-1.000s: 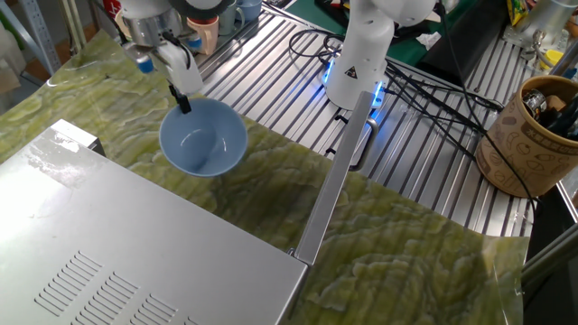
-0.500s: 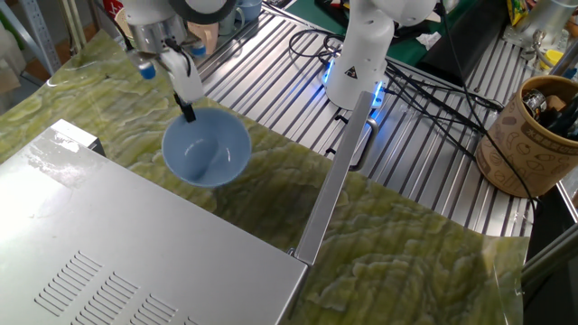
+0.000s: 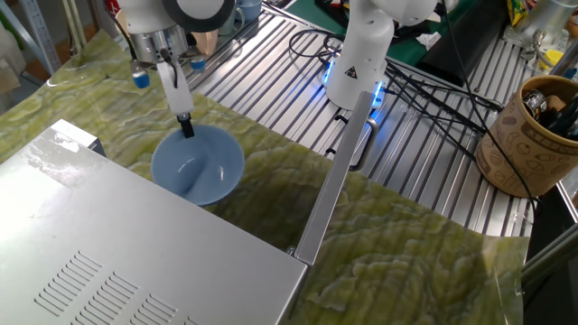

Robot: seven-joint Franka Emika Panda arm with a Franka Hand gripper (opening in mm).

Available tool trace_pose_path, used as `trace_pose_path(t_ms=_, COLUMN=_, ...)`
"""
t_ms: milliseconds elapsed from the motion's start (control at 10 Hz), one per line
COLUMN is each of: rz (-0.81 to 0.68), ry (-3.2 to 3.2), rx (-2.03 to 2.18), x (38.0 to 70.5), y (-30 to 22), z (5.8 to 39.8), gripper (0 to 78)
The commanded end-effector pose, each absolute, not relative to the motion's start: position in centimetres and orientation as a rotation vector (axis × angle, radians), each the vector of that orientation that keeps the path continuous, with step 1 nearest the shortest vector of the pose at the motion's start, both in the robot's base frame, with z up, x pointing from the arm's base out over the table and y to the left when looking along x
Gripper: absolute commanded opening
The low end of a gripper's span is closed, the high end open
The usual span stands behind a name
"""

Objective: Put the bowl into the microwave

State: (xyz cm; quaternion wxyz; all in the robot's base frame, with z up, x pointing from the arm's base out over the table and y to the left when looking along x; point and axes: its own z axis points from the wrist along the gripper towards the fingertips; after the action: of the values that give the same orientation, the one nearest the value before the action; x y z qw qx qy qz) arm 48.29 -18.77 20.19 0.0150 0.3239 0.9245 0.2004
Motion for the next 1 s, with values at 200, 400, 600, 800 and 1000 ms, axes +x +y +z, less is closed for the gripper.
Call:
trace_pose_path(t_ms=200, rz=0.678, ry=2.894, rx=0.989, x=48.17, y=-17.73, z=20.60, gripper=1.1)
trace_pose_path(t_ms=400, rz=0.662, ry=2.945, rx=0.900, x=48.17, y=-17.73, z=20.60, gripper=1.1)
trace_pose_path(t_ms=600, rz=0.611, ry=2.972, rx=0.851, x=48.17, y=-17.73, z=20.60, gripper=1.1)
trace_pose_path(t_ms=800, rz=0.510, ry=2.960, rx=0.903, x=48.17, y=-17.73, z=20.60, gripper=1.1)
trace_pose_path(t_ms=1000, rz=0.616, ry=2.939, rx=0.911, x=48.21, y=-17.67, z=20.58, gripper=1.1)
